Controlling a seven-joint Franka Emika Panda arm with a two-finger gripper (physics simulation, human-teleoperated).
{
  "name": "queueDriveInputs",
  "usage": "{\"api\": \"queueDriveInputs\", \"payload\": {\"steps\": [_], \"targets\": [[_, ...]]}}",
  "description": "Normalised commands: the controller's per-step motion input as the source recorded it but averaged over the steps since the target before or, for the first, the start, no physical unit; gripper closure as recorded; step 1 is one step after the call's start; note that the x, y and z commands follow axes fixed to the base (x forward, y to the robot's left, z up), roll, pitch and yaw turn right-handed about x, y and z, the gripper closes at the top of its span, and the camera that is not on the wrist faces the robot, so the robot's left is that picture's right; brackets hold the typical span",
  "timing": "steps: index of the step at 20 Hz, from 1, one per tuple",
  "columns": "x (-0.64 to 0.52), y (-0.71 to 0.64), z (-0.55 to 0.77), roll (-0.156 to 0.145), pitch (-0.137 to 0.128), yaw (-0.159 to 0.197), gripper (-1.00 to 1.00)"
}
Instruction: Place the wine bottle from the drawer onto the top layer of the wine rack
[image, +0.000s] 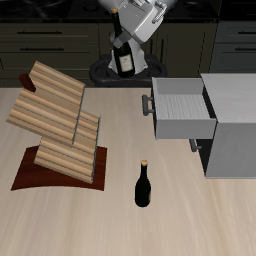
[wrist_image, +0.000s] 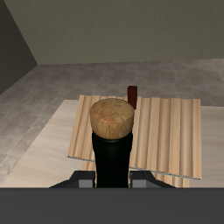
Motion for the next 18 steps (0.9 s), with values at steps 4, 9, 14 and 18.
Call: {"api": "queueDriveInputs", "payload": {"steps": [4, 9, 14, 18], "targets": [[0.17, -0.25, -0.16, -0.058, 0.04, -0.064, 1.0], [0.01, -0.28, -0.02, -0.053, -0.006, -0.028, 1.0], [0.06, -0.09, -0.03, -0.017, 0.015, -0.016, 1.0], [0.11, -0.12, -0.08, -0.028, 0.023, -0.019, 1.0]]}}
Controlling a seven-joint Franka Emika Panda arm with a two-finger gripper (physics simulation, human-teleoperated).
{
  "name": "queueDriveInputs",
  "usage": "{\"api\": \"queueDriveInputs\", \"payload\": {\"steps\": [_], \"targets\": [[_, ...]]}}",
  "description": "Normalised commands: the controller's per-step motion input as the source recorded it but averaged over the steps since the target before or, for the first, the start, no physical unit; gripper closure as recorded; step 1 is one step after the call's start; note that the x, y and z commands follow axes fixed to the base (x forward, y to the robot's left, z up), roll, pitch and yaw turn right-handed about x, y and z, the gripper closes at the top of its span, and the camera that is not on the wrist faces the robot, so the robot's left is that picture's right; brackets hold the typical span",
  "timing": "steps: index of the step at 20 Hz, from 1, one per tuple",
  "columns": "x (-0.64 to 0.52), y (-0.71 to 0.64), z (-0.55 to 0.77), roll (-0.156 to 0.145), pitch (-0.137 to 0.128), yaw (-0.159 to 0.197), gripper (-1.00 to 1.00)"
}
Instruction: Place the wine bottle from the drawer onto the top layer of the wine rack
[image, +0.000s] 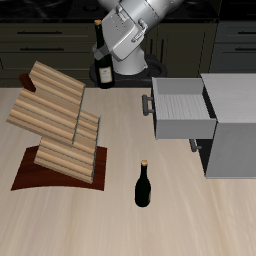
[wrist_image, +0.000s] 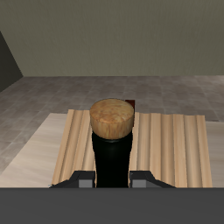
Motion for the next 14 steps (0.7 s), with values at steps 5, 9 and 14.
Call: {"api": "queueDriveInputs", "payload": {"steps": [5, 9, 14], "targets": [[0.06, -0.12, -0.07, -0.025, 0.013, -0.039, 1.0], [0.0, -0.05, -0.11, -0.01, 0.007, -0.028, 1.0], [0.03, -0.03, -0.13, -0.013, 0.015, -0.022, 1.0]]}}
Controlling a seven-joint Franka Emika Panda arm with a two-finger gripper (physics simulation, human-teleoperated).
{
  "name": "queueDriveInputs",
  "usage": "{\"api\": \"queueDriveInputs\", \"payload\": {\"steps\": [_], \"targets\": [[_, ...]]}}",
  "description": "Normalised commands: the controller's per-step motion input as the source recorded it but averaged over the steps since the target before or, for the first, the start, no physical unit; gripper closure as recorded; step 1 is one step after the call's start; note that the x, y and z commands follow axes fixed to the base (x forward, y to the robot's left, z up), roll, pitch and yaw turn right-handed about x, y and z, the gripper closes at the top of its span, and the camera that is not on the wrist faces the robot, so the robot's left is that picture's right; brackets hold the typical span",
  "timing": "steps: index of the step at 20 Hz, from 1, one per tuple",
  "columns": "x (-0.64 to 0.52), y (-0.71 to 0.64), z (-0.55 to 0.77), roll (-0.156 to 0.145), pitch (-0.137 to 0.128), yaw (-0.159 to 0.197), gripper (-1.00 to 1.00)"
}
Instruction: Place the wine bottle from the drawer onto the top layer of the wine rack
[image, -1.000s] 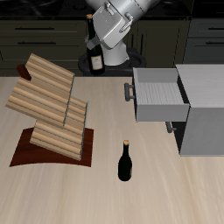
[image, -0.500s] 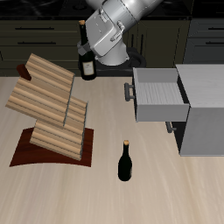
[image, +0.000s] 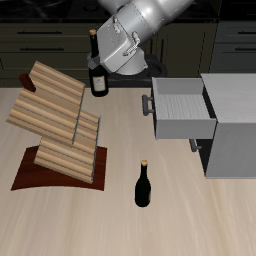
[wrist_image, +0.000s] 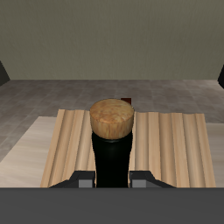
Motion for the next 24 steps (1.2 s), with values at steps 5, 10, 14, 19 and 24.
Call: {"api": "queueDriveInputs", "payload": {"steps": [5, 10, 14, 19, 24], "targets": [[-0.03, -0.15, -0.18, -0.018, 0.012, -0.044, 1.0], [-0.11, -0.29, -0.02, -0.044, -0.015, -0.031, 1.0], [-0.02, -0.16, 0.03, -0.035, -0.006, -0.017, 1.0], [-0.07, -0.46, -0.05, -0.068, -0.005, -0.051, 1.0], [-0.07, -0.35, -0.15, -0.06, 0.018, -0.045, 1.0]]}}
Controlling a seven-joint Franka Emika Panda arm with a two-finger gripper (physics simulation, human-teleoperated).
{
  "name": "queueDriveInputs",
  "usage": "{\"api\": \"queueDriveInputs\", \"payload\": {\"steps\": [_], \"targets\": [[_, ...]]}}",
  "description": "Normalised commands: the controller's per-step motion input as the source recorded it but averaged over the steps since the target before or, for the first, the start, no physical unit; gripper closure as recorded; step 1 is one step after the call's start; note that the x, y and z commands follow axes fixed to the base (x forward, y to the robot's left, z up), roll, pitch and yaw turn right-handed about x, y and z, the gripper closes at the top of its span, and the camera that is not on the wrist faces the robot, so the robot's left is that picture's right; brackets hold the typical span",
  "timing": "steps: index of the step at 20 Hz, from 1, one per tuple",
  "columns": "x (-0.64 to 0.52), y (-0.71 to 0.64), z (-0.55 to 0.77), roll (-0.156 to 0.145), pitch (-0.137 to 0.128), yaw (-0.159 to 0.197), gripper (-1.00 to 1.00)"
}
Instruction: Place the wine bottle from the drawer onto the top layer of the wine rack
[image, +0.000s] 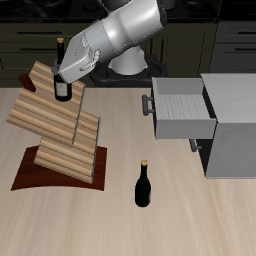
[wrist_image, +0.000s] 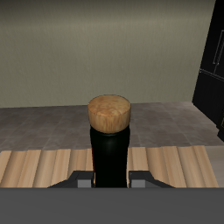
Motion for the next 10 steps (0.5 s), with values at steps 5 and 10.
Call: {"api": "queueDriveInputs", "payload": {"steps": [5, 10], "targets": [[0.03, -0.41, -0.35, -0.065, 0.058, -0.069, 1.0], [0.07, -0.25, -0.37, -0.053, 0.077, -0.032, 1.0]]}}
